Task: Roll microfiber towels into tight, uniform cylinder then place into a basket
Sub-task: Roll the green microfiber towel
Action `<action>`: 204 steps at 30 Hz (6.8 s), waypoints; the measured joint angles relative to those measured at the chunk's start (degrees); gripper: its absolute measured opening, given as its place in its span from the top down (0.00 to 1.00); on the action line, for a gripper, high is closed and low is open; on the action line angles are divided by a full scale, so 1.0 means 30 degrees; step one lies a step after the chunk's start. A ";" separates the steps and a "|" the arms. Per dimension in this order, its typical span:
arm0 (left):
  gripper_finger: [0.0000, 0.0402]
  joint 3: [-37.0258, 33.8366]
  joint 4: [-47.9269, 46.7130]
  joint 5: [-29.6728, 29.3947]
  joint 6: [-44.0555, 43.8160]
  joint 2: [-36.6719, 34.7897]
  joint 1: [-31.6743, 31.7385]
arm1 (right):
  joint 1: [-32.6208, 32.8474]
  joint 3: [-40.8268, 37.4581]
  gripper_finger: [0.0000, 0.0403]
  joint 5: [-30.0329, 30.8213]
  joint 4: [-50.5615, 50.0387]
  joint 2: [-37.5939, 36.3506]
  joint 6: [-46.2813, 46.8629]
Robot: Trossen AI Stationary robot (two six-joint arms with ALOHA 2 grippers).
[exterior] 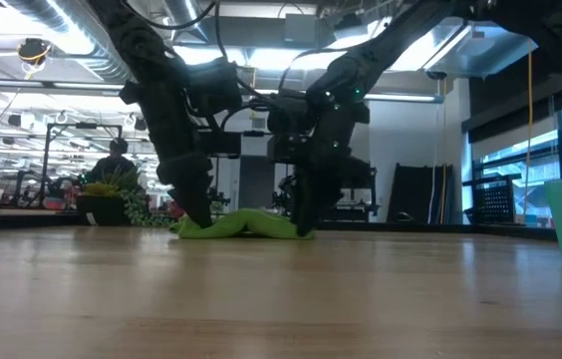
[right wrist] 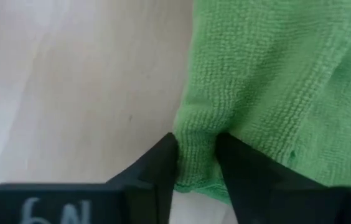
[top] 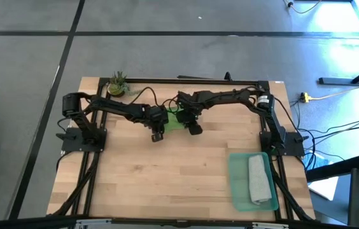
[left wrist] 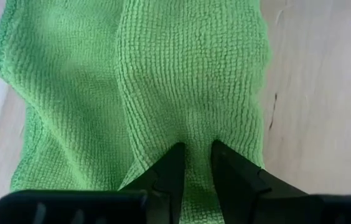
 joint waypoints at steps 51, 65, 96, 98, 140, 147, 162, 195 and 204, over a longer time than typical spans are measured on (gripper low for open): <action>0.81 0.0007 -0.2634 -0.0854 -0.0940 -0.6223 -0.1066 | -0.2431 0.2939 0.98 -1.5396 -0.5710 0.2640 0.3099; 0.81 0.0022 -0.2632 0.0042 -0.0918 -0.6223 -0.3213 | -0.3644 0.2965 0.98 -1.6080 -0.5688 0.2732 0.6762; 0.81 0.0044 0.0156 -0.3009 0.1603 -0.2223 -0.1593 | -0.3907 0.2973 0.98 -1.5927 -0.5184 0.2732 0.7574; 0.81 0.0044 0.0041 -0.3016 0.1610 -0.2223 -0.1465 | -0.3907 0.2973 0.98 -1.5924 -0.5184 0.2732 0.7561; 0.81 0.0022 -0.0750 -0.1911 0.2049 -0.1228 -0.0668 | -0.3777 0.3002 0.98 -1.4687 -0.5213 0.2669 0.7460; 0.81 0.0029 -0.0429 -0.1991 0.3356 -0.2056 0.0457 | -0.3409 0.3009 0.98 -1.4479 -0.5204 0.2659 0.7451; 0.81 0.0029 0.1438 -0.1102 0.4954 -0.1837 0.1176 | -0.3215 0.3009 0.98 -1.4426 -0.5191 0.2659 0.7450; 0.85 0.1918 -0.0490 -0.2934 0.4976 -0.1709 0.0019 | -0.3222 0.2987 0.98 -1.4422 -0.5177 0.2696 0.7451; 0.86 0.1122 -0.0426 -0.1472 0.5544 -0.1699 0.0322 | -0.3222 0.2973 0.98 -1.4419 -0.5177 0.2696 0.7355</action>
